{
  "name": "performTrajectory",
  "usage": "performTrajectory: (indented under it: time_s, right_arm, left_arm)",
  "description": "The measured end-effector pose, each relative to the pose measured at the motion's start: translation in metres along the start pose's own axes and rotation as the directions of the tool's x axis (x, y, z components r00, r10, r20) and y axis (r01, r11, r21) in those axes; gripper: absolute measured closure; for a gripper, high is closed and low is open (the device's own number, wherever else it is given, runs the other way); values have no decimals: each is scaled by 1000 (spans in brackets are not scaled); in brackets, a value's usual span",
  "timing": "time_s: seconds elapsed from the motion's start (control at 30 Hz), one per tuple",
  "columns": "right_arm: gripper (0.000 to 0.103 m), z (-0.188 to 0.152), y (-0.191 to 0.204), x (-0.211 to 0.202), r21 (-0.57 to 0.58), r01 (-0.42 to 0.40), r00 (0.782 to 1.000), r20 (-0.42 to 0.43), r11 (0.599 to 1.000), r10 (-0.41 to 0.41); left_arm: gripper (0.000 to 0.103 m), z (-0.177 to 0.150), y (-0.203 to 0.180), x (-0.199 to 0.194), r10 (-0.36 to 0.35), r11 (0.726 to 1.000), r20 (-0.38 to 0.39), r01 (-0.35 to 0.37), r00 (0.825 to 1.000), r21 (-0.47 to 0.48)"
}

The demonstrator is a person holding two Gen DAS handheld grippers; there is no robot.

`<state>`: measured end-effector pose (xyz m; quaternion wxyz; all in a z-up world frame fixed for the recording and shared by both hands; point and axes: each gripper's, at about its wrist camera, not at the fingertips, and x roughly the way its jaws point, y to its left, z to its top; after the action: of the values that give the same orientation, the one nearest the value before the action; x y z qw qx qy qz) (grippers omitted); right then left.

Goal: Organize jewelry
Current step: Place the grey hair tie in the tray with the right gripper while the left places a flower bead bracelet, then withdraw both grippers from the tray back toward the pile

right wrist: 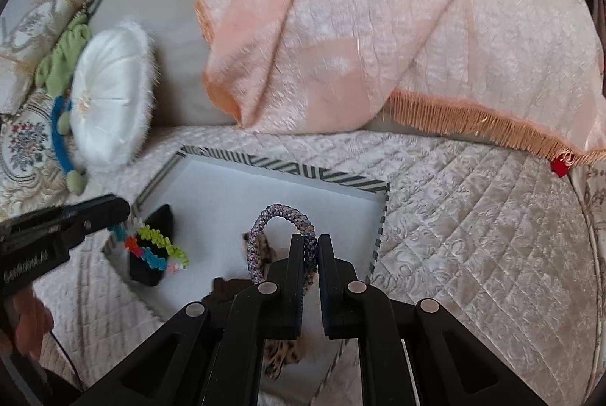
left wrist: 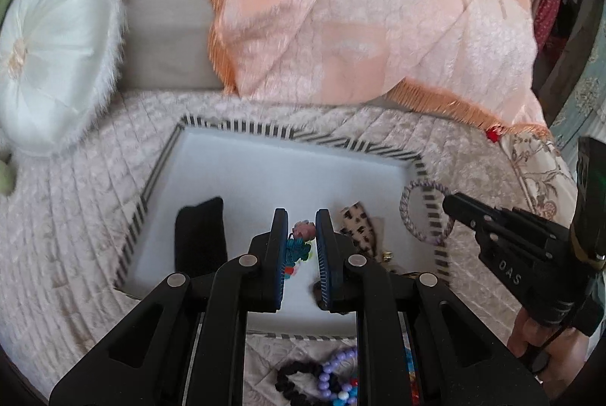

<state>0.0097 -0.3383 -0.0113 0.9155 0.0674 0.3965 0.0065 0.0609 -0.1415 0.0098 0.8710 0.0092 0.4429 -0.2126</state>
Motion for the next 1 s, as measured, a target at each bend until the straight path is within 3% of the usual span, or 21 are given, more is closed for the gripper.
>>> performTrajectory:
  time_s: [0.2, 0.5, 0.57, 0.63, 0.67, 0.73, 1.0]
  right_arm:
    - [97, 0, -5, 49, -3, 33, 997, -75, 999, -34]
    - [97, -10, -19, 95, 24, 72, 988, -138, 997, -68]
    - [96, -10, -16, 97, 0, 88, 988, -130, 996, -88]
    - [88, -10, -14, 98, -11, 90, 986, -136, 996, -91]
    - [85, -10, -14, 95, -2, 80, 988, -133, 997, -80]
    - [67, -9, -13, 88, 11, 78, 990, -119, 997, -76]
    - [64, -16, -3, 35, 36, 61, 995, -83, 998, -57]
  left_arm:
    - [89, -13, 22, 38, 32, 998, -63, -35, 997, -48]
    - [88, -19, 40, 57, 59, 995, -91, -66, 994, -74]
    - [79, -20, 41, 57, 64, 995, -93, -71, 994, -70]
    - [50, -21, 42, 56, 66, 995, -88, -73, 994, -71]
    - [48, -22, 43, 53, 60, 995, -80, -66, 995, -74]
    - [48, -23, 44, 49, 60, 995, -82, -67, 995, -76]
    - [48, -32, 39, 7, 76, 995, -32, -78, 997, -58]
